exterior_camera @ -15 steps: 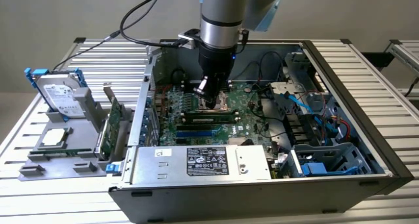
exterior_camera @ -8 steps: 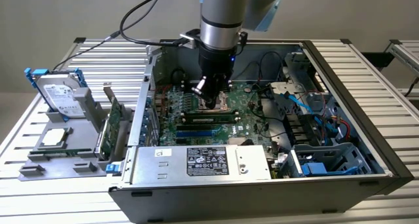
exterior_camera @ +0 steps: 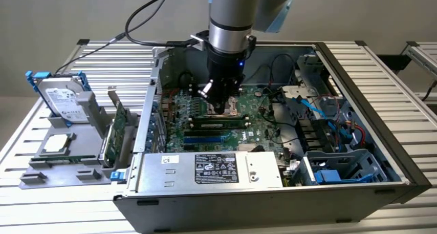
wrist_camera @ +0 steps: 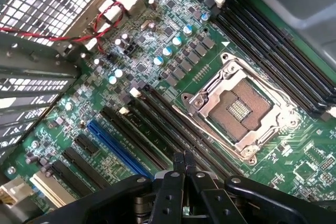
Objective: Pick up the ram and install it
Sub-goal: 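Press down the ram until it locks into place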
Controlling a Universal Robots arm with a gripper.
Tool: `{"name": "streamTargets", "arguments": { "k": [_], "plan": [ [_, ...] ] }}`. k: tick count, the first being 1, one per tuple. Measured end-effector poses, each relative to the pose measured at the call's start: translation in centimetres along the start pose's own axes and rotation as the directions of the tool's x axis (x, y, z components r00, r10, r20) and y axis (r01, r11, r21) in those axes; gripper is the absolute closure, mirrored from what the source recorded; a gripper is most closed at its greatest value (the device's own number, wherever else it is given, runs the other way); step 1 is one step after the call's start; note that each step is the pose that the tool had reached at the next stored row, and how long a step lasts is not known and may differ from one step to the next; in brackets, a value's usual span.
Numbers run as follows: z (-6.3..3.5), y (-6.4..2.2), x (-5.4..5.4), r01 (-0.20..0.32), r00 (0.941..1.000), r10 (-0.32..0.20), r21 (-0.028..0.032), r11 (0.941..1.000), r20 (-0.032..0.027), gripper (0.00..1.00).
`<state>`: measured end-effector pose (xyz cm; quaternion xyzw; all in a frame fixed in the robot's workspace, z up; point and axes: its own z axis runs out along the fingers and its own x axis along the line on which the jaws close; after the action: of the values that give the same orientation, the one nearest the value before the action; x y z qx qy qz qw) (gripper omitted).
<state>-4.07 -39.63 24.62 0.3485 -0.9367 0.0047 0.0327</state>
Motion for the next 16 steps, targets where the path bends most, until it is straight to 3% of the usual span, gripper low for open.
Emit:
{"name": "streamTargets", "arguments": {
  "k": [7,16],
  "plan": [
    [0.02,0.0,-0.01,-0.098,0.9951,0.098,-0.0034,0.9951,0.0057,0.89],
    [-0.29,0.02,0.01,-0.207,0.9782,0.207,-0.003,0.9783,0.0179,0.89]
  ]
}}
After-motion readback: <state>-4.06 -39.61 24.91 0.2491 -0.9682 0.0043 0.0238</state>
